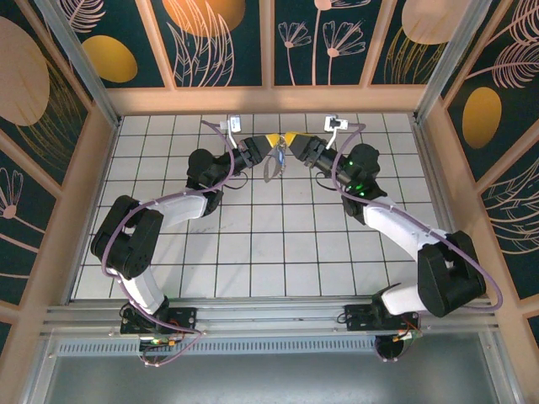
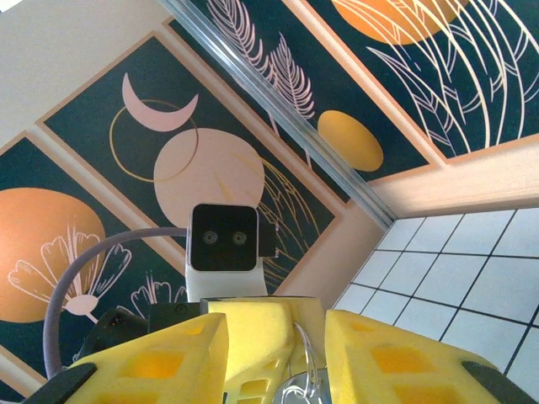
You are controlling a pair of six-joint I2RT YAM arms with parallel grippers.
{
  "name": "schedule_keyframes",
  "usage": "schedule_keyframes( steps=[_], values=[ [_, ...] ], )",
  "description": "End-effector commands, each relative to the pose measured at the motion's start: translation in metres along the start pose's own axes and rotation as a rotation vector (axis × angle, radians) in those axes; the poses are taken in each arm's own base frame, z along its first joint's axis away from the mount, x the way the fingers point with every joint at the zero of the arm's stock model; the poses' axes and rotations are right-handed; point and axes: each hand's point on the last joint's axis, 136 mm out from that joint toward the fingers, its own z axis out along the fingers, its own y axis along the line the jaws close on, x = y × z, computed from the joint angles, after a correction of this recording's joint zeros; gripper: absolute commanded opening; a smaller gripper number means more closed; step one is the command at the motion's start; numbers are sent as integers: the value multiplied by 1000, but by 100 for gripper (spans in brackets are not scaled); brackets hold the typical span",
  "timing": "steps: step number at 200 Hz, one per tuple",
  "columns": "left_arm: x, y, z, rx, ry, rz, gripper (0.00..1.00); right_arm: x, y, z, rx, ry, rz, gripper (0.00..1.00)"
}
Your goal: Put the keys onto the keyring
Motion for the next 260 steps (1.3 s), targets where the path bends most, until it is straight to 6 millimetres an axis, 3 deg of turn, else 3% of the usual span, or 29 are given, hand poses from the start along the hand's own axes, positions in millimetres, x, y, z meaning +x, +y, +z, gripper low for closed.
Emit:
schedule_keyframes(
  steps=[1, 120, 142, 155, 260],
  values=[
    [-4, -15, 3, 47, -10, 42, 0, -14, 19, 7, -63, -41, -31, 35],
    [-6, -17, 4, 50, -12, 45, 0, 3, 11, 7, -59, -10, -7, 24],
    [-6, -16, 4, 46, -15, 45, 0, 6, 11, 7, -64, 1, -4, 34],
    [-7, -17, 3, 47, -17, 46, 0, 9, 11, 7, -62, 5, -5, 34],
    [-7, -17, 4, 47, -17, 48, 0, 19, 2, -1, -37, 10, 5, 15]
  ],
)
